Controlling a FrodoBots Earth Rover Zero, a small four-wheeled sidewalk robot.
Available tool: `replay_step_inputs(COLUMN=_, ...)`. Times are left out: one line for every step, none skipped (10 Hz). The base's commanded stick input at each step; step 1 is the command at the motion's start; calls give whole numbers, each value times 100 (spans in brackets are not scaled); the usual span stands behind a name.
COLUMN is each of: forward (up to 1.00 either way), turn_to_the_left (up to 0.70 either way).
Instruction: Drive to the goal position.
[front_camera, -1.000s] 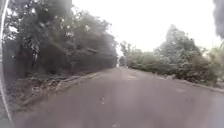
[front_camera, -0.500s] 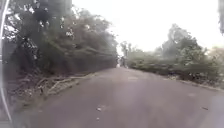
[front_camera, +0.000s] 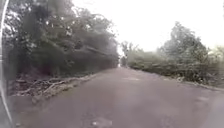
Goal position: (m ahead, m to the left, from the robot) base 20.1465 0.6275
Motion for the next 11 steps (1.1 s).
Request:
replay_step_inputs(forward=70, turn_to_the_left=0)
replay_step_inputs(forward=70, turn_to_the_left=0)
replay_step_inputs(forward=70, turn_to_the_left=0)
replay_step_inputs(forward=70, turn_to_the_left=0)
replay_step_inputs(forward=70, turn_to_the_left=-23)
replay_step_inputs(forward=70, turn_to_the_left=-19)
replay_step_inputs(forward=70, turn_to_the_left=-15)
replay_step_inputs(forward=70, turn_to_the_left=-9)
replay_step_inputs(forward=70, turn_to_the_left=0)
replay_step_inputs(forward=70, turn_to_the_left=0)
replay_step_inputs(forward=70, turn_to_the_left=0)
